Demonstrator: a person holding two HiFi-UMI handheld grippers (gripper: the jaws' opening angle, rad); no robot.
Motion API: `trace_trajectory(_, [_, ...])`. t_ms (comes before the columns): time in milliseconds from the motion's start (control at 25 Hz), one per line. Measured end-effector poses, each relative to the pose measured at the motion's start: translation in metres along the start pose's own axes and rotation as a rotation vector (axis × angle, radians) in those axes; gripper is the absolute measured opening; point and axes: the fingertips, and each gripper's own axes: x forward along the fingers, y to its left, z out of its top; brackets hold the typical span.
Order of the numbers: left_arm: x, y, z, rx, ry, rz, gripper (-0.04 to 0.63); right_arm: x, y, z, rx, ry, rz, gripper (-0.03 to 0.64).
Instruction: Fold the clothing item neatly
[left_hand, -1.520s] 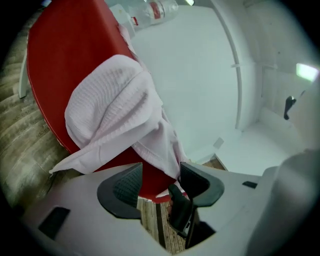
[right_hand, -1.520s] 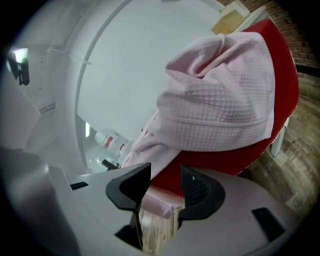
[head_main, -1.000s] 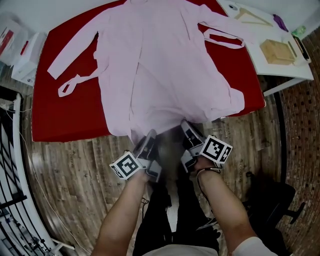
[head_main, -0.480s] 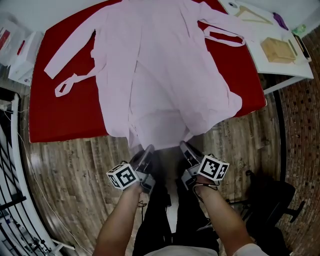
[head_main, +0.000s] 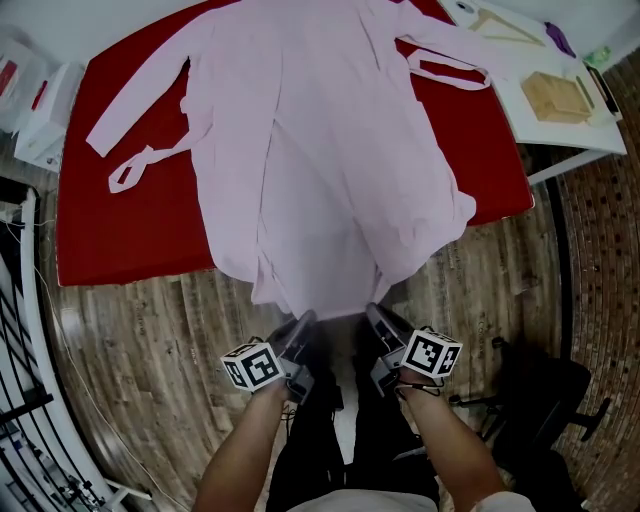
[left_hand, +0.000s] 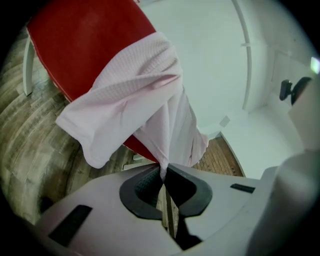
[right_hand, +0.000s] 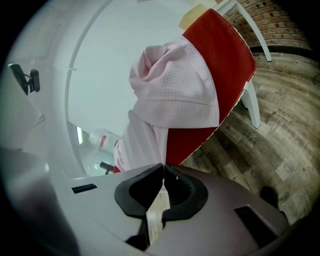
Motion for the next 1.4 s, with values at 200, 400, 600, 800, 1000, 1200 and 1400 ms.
trace_trajectory(200, [-0.001, 0.003, -0.009, -0.055, -0.038, -0.007, 0.011, -0.005, -0.006, -0.005, 0.004, 0.019, -0.007, 0.023])
trace_trajectory(400, [-0.004, 0.011, -0.004, -0.032, -0.037, 0.011, 0.011, -0.007, 0.001, -0.013, -0.040, 0.049, -0.005, 0.023])
trace_trajectory(600, [-0.013, 0.013, -0.001, -0.038, -0.058, 0.019, 0.011, -0.030, -0.016, -0.048, -0.038, 0.122, -0.095, 0.017])
trace_trajectory(800, [-0.011, 0.019, 0.000, -0.016, -0.054, 0.026, 0.012, -0.042, -0.043, -0.060, 0.004, 0.136, -0.135, 0.018])
trace_trajectory(1000, [-0.012, 0.030, -0.013, 0.014, -0.011, 0.075, 0.138, -0.023, -0.021, -0.036, -0.060, 0.130, -0.054, 0.020])
trace_trajectory(1200, [-0.036, 0.048, -0.002, 0.187, -0.008, 0.188, 0.150, 0.005, 0.029, -0.003, -0.229, 0.132, 0.019, 0.033])
trace_trajectory(1400, [-0.051, 0.066, 0.042, 0.417, -0.047, 0.361, 0.168, 0.046, 0.096, 0.020, -0.386, 0.143, 0.125, 0.084])
